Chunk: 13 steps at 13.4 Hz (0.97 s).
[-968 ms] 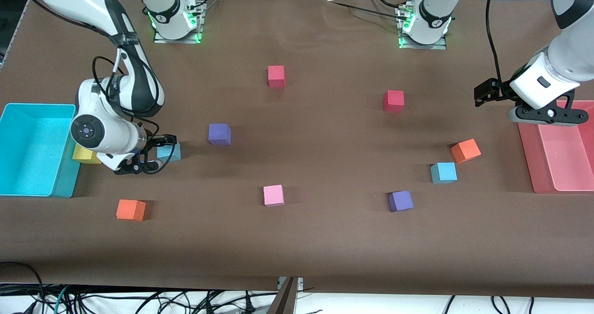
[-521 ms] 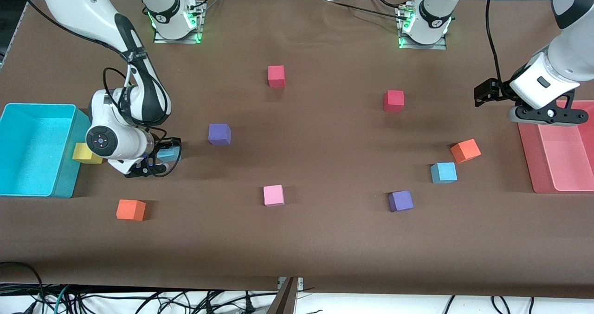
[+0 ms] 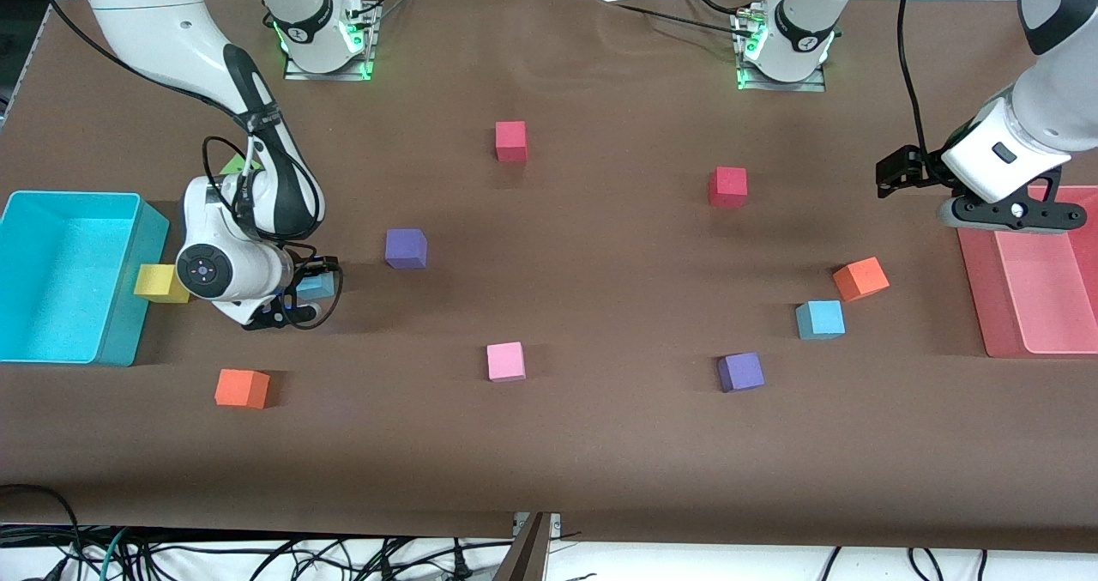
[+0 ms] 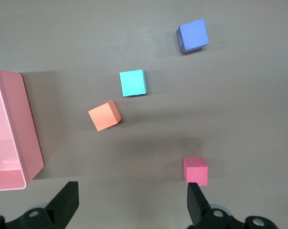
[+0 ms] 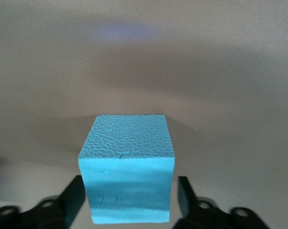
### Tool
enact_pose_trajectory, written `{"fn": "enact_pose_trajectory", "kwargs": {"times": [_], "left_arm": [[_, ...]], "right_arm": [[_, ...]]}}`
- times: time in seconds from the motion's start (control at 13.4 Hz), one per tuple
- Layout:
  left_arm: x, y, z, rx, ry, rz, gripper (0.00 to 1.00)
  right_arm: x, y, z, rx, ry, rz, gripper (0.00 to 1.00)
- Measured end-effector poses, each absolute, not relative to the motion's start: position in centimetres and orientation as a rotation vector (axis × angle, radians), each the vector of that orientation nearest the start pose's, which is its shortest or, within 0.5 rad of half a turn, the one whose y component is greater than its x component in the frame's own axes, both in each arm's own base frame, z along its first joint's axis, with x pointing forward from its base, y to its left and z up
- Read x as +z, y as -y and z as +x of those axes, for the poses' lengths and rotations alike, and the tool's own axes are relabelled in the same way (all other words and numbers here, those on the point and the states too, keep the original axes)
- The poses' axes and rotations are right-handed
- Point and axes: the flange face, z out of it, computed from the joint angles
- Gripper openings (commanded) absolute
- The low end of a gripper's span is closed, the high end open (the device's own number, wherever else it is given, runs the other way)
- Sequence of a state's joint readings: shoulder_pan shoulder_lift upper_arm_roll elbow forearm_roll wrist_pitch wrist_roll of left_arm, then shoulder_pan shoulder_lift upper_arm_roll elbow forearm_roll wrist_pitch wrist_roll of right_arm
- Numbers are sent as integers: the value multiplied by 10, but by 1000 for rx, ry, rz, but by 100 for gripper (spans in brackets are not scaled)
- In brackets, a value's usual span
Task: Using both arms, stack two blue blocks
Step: 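Reach the right gripper down and grasp the cyan cube, then lift the cyan cube and carry it toward the table middle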
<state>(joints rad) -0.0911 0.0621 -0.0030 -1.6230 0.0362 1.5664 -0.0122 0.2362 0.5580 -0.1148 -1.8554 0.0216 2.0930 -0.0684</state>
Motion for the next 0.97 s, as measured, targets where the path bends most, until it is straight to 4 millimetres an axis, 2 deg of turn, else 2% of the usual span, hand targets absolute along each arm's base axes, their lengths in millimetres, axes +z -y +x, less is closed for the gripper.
{"fn": "enact_pose_trajectory", "kwargs": {"times": [0.3,0.52,0.6,0.74,0.82,0.97], "left_arm": [[564,49,566,182,-130,-3091,100],[564,49,566,183,-130,-3091,100],[564,49,566,183,-130,-3091,100],[564,49,566,183,-129,-3091,100],[564,49,566,183,-129,-3091,100],[564,49,566,183,-129,-3091,100]], "right_arm": [[202,-78,602,491,299,-3143,0],[225,-96,617,431,333,-3147,0],[239,-109,623,421,332,-3150,0],[275,-152,634,386,304,-3166,0],[291,-179,636,356,283,-3172,0],[310,-238,630,327,207,-3158,0]]}}
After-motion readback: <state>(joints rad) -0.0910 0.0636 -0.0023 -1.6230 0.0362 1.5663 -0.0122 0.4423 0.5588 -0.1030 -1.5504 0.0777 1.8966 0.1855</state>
